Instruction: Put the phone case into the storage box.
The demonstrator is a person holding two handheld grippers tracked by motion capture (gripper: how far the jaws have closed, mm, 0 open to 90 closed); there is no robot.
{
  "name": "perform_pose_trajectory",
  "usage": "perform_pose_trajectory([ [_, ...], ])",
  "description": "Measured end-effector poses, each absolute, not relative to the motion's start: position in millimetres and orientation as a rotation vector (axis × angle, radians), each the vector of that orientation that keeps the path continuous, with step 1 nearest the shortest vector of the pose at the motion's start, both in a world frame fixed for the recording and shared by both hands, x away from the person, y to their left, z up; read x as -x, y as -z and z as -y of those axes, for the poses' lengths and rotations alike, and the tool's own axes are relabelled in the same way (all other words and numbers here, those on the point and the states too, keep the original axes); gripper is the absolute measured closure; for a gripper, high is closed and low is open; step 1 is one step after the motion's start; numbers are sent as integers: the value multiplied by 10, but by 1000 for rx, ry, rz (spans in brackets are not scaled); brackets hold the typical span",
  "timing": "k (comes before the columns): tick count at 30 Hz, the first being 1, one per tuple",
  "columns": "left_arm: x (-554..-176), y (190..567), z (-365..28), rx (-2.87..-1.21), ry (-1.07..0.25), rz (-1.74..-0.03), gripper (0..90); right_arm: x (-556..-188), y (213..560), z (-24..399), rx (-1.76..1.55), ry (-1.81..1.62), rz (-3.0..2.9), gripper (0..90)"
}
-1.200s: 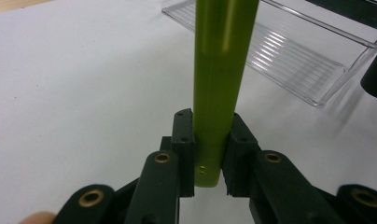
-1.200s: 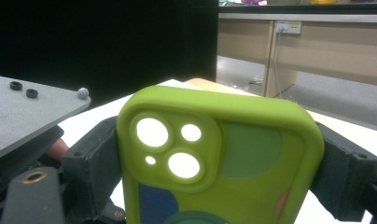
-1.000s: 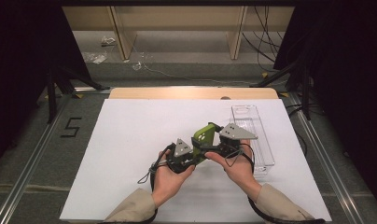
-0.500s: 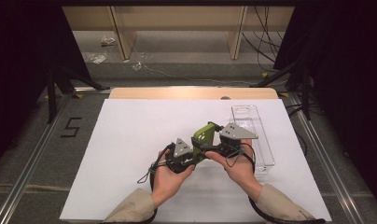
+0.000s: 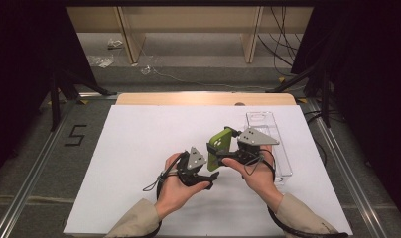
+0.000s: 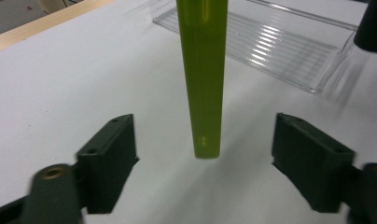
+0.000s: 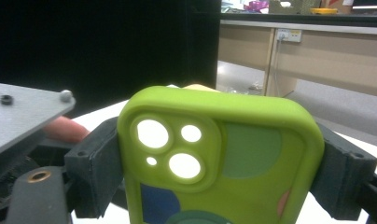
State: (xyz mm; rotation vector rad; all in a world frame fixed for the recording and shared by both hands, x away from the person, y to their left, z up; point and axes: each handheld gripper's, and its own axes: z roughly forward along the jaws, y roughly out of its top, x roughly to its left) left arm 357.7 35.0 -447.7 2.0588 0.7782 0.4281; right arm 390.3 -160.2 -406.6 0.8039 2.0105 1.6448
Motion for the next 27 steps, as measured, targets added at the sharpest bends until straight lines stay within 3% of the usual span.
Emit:
perform_pose_trajectory([
  [9, -3546, 4436, -491, -2124, -393, -719, 0, -3915, 4029, 1644, -793, -1631, -2016, 168],
  [27, -3478, 4472, -807, -2128, -374, -719, 0, -3962, 3973, 1754, -806, -1617, -2000, 169],
])
